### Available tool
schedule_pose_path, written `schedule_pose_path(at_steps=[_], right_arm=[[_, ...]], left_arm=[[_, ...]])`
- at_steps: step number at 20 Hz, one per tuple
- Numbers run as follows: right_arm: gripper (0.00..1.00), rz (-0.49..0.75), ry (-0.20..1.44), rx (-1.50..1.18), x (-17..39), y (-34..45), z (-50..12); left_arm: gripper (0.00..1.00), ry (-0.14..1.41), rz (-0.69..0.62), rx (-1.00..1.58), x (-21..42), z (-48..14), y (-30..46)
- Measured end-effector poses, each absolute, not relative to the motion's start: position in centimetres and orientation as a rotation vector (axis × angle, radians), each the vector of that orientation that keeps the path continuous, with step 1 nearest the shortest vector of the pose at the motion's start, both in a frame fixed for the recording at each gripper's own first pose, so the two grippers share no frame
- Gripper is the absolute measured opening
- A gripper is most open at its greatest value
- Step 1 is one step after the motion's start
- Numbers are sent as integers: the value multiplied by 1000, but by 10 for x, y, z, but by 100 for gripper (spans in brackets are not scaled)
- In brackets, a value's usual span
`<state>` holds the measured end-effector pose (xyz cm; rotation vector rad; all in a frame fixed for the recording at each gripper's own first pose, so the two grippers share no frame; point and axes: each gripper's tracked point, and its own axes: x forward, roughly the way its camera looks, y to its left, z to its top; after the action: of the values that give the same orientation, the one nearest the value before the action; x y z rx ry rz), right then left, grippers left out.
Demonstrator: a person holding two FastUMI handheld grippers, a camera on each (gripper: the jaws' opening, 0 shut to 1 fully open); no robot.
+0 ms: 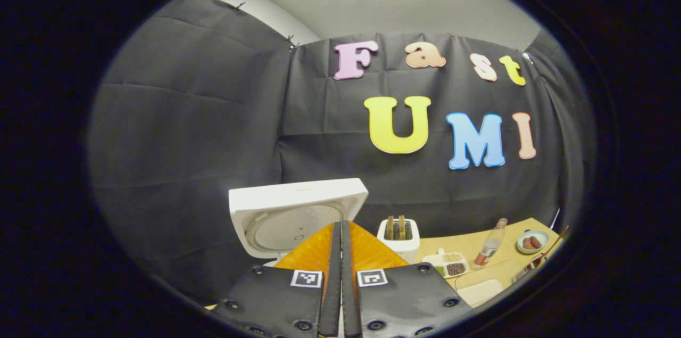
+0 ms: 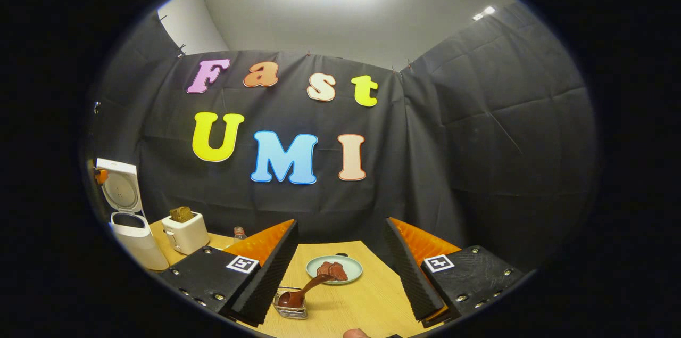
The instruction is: Close the left gripper, press the button to open the rice cooker; take a wooden spoon from the chopstick holder with the right hand, scoop a spoonful of rice and pour it into the rice cooker, then put the wooden spoon back into the chopstick holder.
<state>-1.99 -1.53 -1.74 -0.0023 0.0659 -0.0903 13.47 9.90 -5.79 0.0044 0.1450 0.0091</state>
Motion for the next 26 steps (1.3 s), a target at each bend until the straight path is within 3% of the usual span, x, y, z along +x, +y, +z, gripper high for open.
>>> schedule_pose_path(at_steps=[5, 13, 26], right_arm=[[97, -55, 76, 33, -7, -11, -27], [97, -29, 130, 59, 24, -8, -62], [98, -15, 359, 154, 76, 3, -175]], left_arm=[[98, 31, -35, -3, 101, 1, 67], [96, -54, -97, 26, 43, 46, 30], [97, 12, -97, 59, 9, 29, 25]])
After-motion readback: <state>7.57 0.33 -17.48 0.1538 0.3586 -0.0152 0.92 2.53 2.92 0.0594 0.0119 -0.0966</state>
